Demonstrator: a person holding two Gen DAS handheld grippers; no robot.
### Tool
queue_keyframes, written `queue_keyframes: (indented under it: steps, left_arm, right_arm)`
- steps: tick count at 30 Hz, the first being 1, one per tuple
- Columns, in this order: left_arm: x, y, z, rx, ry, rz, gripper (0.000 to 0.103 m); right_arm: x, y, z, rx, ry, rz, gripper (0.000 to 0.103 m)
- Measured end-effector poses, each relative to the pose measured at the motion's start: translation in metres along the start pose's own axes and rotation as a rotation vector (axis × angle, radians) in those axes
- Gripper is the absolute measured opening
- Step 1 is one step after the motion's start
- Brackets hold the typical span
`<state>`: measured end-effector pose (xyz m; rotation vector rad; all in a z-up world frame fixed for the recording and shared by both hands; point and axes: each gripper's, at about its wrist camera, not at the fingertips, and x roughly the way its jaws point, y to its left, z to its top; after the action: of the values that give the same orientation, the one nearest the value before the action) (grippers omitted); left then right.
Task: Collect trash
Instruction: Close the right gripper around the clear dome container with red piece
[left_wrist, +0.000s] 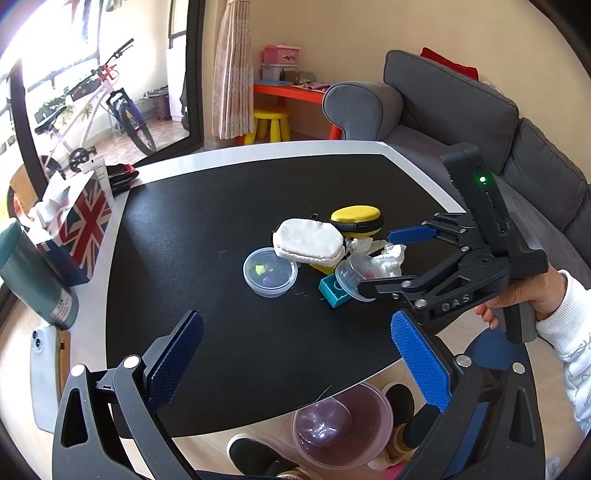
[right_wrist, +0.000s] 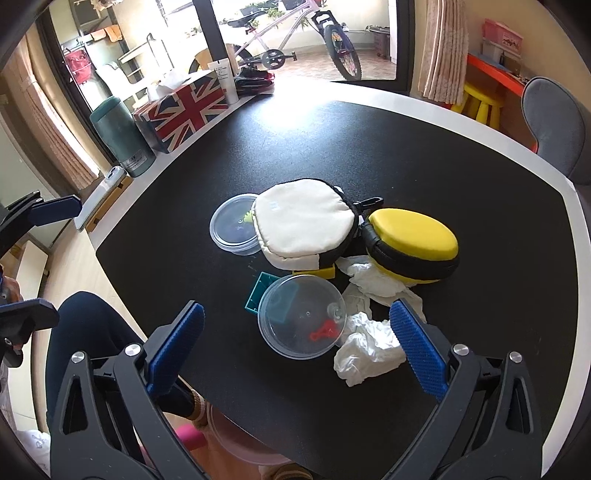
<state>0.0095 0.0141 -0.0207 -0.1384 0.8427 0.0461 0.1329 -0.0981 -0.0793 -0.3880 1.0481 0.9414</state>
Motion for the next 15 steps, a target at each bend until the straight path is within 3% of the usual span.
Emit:
queue_keyframes:
  steps: [1, 6, 11, 15]
  left_arm:
    - [0.000, 0.001, 0.000, -0.001, 0.001, 0.000, 0.097]
    - [0.002, 0.003, 0.000, -0.009, 0.004, 0.000, 0.097]
    - [0.004, 0.003, -0.001, -0.009, 0.009, -0.004, 0.097]
    - [0.007, 0.003, -0.001, -0.008, 0.012, -0.007, 0.097]
  right_arm:
    - [0.003, 0.000, 0.000, -0.004, 0.012, -0.003, 0.078]
    - [0.014, -0.001, 0.000, -0.008, 0.032, 0.012, 0.072]
    - [0.016, -0.003, -0.002, -0.012, 0.038, 0.007, 0.054]
    - [0.015, -0.002, -0.001, -0.011, 0.027, 0.009, 0.054]
